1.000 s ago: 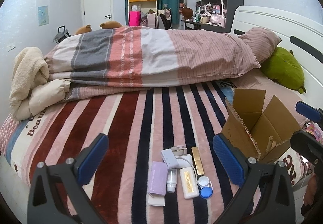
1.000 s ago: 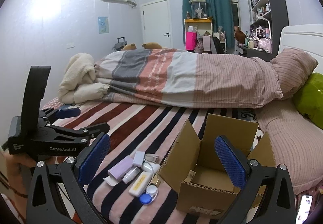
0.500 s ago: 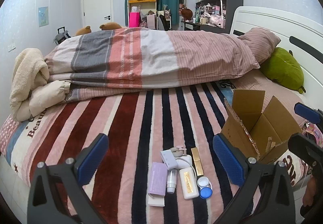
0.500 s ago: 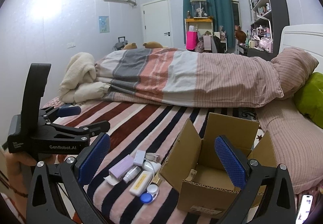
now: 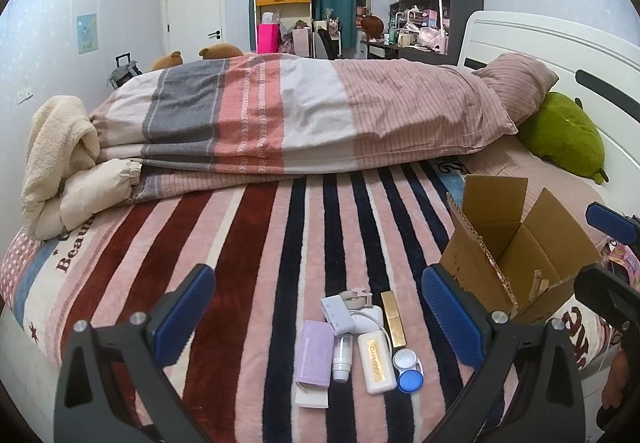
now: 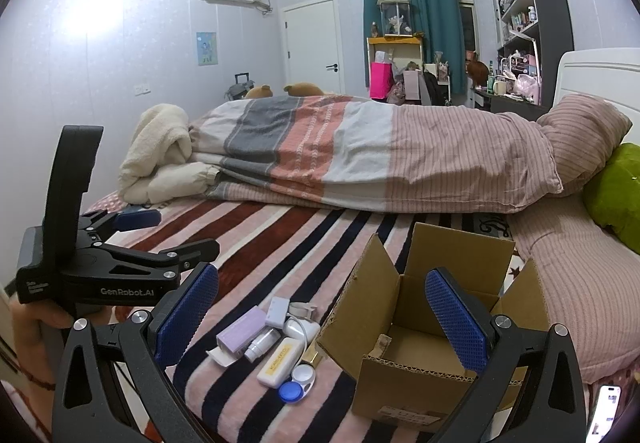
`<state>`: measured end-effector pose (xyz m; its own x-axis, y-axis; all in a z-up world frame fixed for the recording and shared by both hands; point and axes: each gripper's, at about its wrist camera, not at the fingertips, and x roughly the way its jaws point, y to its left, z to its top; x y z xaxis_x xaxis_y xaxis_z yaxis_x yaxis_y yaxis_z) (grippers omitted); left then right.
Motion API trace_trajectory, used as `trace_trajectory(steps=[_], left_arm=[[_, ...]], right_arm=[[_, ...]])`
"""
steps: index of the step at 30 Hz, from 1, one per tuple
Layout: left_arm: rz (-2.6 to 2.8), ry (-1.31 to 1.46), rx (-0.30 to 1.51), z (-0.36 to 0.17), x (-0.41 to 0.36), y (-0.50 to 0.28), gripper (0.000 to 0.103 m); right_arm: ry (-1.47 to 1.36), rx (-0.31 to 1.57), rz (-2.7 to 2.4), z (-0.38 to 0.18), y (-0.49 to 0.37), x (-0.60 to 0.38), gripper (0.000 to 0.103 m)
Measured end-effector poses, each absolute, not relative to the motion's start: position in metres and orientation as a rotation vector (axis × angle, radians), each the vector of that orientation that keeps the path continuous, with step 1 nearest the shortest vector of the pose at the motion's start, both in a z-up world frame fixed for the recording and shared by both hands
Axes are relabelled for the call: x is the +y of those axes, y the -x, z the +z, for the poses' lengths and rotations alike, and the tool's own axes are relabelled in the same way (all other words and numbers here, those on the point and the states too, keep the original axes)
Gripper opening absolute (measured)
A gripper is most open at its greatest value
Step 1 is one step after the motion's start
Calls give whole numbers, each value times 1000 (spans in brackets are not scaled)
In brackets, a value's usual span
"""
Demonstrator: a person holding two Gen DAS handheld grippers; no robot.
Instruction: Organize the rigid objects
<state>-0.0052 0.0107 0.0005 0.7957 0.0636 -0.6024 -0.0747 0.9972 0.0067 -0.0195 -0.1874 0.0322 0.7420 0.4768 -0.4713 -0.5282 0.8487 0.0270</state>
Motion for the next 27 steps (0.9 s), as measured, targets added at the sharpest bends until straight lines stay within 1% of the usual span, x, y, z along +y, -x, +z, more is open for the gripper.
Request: trace_trajectory(steps=[14,24,26,27], left_arm=[[67,25,645,-2,13,6,103],[66,68,630,-7,35,8,103],[68,78,629,-9,42,8,103],[65,82,627,-12,45,8,103]], right_arm=[[108,488,558,32,20,-187,103],[138,368,583,29,42,-179,103],[136,352,615,25,48,-174,101],[134,351,635,22,50,-172,97]])
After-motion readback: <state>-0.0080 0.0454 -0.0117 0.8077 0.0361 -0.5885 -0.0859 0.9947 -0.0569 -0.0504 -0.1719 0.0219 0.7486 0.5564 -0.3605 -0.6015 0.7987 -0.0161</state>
